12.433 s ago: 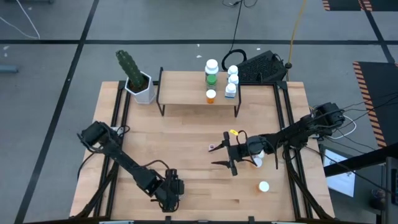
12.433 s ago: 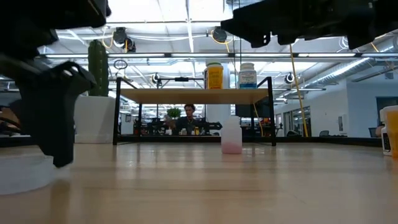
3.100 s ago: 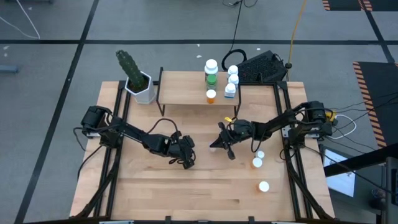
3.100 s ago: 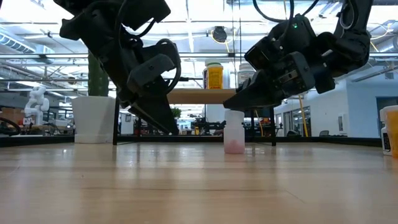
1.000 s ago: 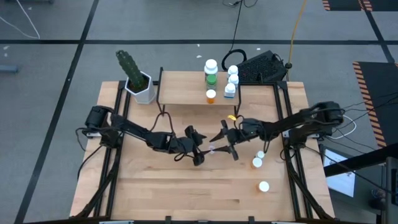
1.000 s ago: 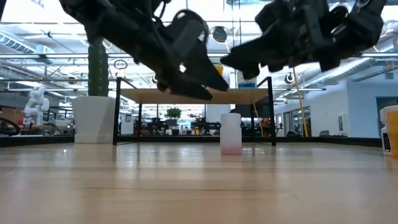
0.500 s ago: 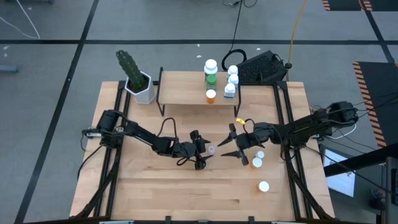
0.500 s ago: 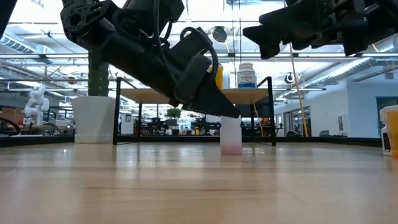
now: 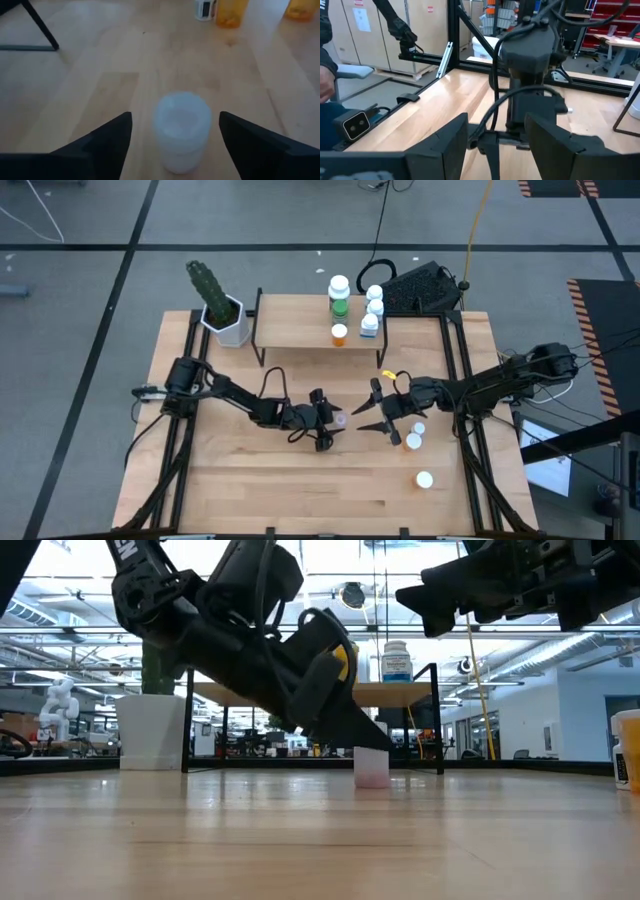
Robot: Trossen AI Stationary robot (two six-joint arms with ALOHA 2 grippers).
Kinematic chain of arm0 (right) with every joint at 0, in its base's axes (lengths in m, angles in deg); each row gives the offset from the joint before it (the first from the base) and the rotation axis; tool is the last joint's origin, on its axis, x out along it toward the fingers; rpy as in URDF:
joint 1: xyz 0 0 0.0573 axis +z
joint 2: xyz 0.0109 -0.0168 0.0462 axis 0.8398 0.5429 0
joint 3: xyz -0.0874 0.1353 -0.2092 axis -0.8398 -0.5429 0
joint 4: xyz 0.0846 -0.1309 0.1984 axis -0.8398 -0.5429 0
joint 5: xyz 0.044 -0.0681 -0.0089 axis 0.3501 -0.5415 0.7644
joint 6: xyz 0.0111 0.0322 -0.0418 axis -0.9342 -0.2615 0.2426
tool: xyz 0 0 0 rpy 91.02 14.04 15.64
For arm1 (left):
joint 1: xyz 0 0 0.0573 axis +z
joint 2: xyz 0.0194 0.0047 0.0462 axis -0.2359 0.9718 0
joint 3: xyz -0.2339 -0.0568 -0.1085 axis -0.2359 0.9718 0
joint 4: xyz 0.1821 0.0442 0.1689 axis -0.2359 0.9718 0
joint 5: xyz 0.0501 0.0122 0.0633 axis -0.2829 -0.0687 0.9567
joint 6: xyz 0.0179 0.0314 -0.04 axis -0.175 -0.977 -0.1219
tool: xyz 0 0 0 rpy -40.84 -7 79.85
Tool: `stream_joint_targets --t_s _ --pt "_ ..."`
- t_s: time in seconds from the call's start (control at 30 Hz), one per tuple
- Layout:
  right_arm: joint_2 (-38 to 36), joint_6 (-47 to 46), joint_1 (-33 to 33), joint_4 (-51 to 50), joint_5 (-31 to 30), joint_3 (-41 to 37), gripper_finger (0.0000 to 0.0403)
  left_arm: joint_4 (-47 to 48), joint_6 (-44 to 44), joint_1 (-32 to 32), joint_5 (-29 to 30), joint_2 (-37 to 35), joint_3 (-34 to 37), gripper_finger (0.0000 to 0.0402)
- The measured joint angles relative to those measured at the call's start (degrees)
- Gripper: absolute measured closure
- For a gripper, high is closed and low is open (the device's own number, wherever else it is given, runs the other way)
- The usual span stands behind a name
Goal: Pick and place medicine bottles onto shelf by color
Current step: Put the transparent capsule bottle on the shelf
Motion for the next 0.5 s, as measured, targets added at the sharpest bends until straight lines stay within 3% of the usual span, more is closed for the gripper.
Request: stream_joint_targets --t_s 0.5 --pt "0.02 -1.52 0.0 0.54 0.0 -0.02 0.0211 0.13 0.99 0.76 -1.09 -0.13 -0.02 0.0249"
